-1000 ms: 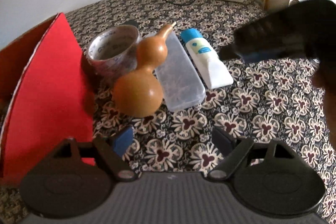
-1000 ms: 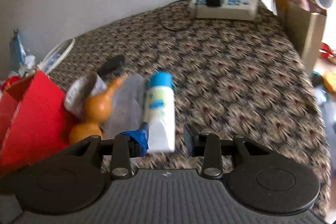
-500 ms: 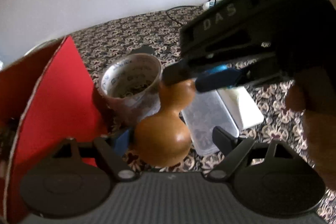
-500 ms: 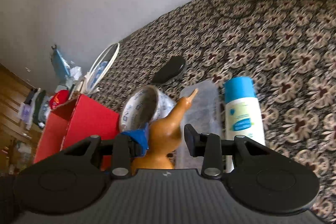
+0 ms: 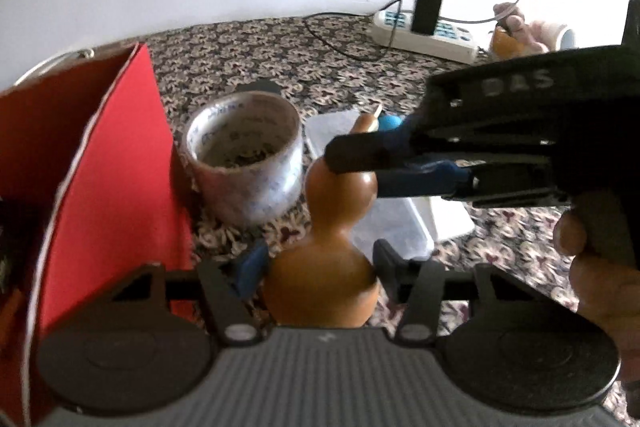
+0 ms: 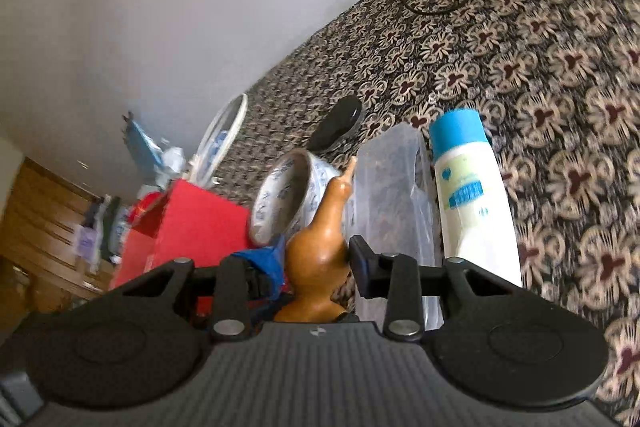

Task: Organize rigid objects
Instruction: 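Lift the orange gourd with the right gripper off the table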

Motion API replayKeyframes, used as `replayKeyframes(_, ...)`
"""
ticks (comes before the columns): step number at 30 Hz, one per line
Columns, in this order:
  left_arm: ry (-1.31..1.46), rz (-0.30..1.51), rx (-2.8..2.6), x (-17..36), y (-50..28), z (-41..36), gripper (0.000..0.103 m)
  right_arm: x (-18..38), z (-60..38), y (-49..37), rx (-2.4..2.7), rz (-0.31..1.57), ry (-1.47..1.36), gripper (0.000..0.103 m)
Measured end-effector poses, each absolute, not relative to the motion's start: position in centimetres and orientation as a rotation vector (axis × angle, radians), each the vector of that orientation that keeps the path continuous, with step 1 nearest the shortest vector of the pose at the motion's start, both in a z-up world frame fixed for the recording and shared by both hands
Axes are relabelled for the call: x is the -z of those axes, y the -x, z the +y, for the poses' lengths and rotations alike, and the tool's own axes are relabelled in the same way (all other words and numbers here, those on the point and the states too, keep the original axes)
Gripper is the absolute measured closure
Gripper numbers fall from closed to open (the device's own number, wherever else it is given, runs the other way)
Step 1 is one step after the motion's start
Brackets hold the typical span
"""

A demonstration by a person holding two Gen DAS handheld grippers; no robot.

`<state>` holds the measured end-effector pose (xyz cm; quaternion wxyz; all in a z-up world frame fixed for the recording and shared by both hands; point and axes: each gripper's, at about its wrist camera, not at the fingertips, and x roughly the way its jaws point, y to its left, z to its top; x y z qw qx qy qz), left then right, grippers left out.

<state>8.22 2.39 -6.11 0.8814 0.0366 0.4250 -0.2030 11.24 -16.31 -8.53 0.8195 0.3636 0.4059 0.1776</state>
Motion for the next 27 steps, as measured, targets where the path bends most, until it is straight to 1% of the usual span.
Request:
replayKeyframes(7,-0.054,0.851,0.467,4.0,-4.5,2.4,0.049,6.5,-17.7,-7.2,-0.396,0.8,-0.84,0.088)
replayKeyframes(11,-0.045,0.794,0.467,1.3,-2.7,3.0,0.049,4.2,-17.6,-5.9,-0.432,0.742,-0.818,0.089)
replayKeyframes(16,0.006,0.693,0.429,-2.9,-1.8,5.6,0.05,0.0,-16.0,-6.2,-0.538,0.647,-0.812,0.09)
replayKeyframes(19,0.015,0.635,0.414,-5.2,-1.7,7.8,0.054,-2.1,-13.5,-7.3,-0.629,0.61,-0.807,0.09)
replayKeyframes(21,0.025,0.616,0.394,-6.1,-2.0,9.3,0.054,-3.1,-11.2,-8.1,-0.664,0.606,-0.78,0.09)
replayKeyframes(23,0.027,0.598,0.378,-6.3,-2.5,11.0,0.054,-3.7,-8.3,-9.2,-0.712,0.601,-0.767,0.09)
replayKeyframes(25,0.023,0.596,0.355,-6.3,-3.6,12.9,0.058,-3.6,-5.3,-10.1,-0.716,0.605,-0.738,0.09)
replayKeyframes(27,0.036,0.611,0.343,-5.9,-5.2,15.1,0.058,-3.0,-2.7,-11.4,-0.712,0.607,-0.71,0.09)
